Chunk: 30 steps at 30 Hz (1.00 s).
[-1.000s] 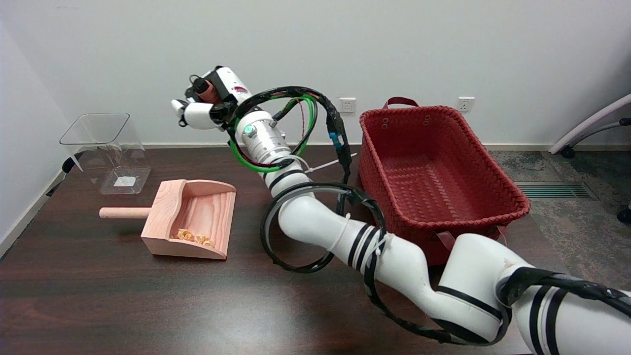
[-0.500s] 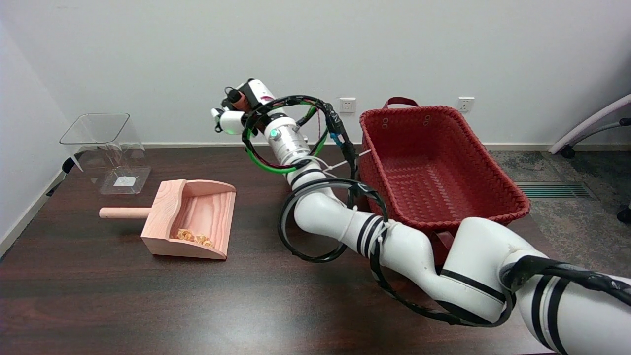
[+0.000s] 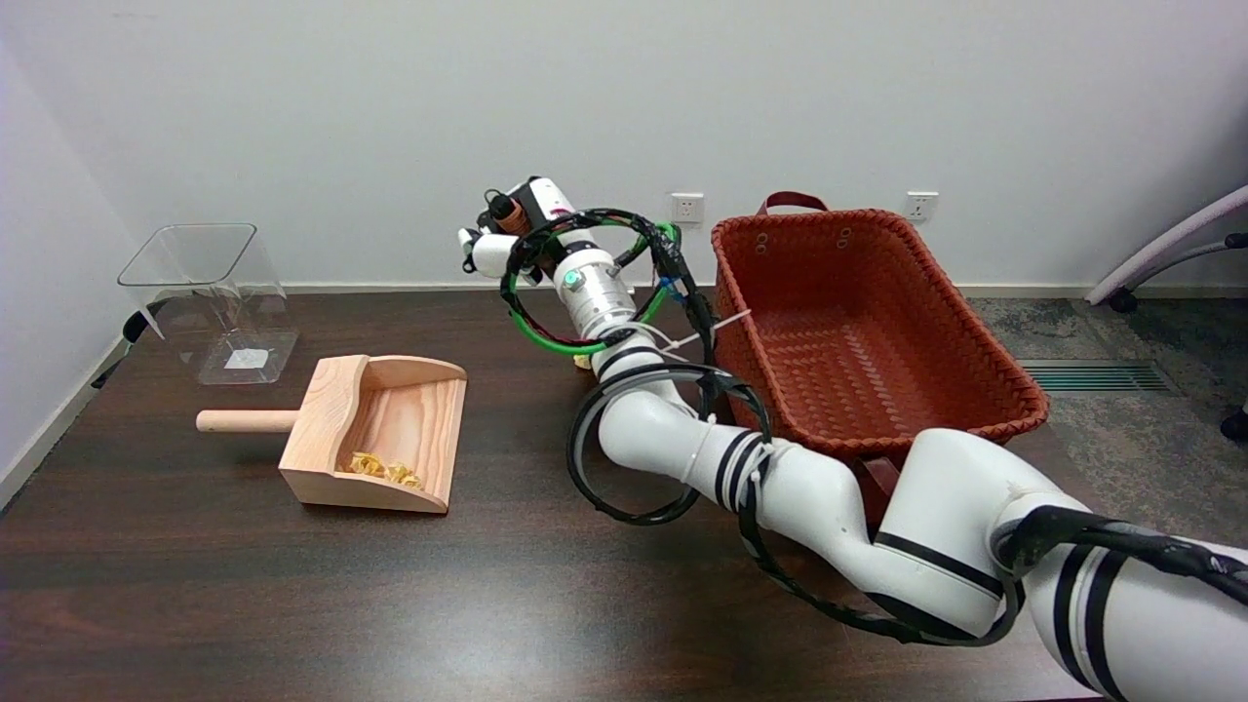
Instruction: Sweep the paper balls into the dustpan.
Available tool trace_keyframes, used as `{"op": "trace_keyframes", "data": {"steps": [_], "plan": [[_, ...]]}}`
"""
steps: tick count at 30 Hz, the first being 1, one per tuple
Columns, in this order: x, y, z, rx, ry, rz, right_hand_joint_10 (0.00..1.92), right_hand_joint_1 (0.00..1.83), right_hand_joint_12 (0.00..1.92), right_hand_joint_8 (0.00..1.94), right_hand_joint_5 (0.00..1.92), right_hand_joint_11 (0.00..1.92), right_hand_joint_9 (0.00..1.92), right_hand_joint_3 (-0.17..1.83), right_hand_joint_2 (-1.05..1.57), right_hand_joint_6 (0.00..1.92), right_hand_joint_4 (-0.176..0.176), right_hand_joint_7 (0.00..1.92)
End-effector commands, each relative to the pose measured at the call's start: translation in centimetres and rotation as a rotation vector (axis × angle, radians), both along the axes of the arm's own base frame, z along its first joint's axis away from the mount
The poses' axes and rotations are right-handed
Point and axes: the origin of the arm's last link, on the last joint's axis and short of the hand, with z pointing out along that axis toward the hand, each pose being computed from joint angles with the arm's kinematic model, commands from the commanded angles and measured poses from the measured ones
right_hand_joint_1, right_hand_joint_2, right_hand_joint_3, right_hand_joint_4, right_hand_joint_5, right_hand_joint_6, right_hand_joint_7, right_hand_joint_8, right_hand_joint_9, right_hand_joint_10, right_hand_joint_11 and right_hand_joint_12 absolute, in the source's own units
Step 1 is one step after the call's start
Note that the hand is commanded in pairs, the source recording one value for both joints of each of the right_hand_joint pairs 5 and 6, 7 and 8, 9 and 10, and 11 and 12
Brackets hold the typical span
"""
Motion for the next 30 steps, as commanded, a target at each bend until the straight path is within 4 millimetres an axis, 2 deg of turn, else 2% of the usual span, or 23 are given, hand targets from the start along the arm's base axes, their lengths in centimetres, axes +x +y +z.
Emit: {"op": "trace_keyframes", "data": {"steps": [1,4,11,30], "plan": [[-3.2,1.2,-0.8,0.009,-0.253,-0.133,1.92,1.32,1.92,1.92,1.92,1.92,1.92,0.72,0.99,1.92,0.000,1.92],[-3.4,1.5,-1.9,0.040,-0.314,-0.163,1.92,1.33,1.92,1.92,1.92,1.92,1.92,0.74,0.96,1.92,0.000,1.92],[-2.1,2.3,-4.9,0.114,-0.410,-0.155,1.92,1.35,1.92,1.92,1.92,1.92,1.92,0.75,0.94,1.92,0.000,1.92],[0.7,3.9,-12.2,0.212,-0.516,-0.149,1.92,1.34,1.92,1.92,1.92,1.92,1.92,0.77,0.93,1.92,0.000,1.92]]}}
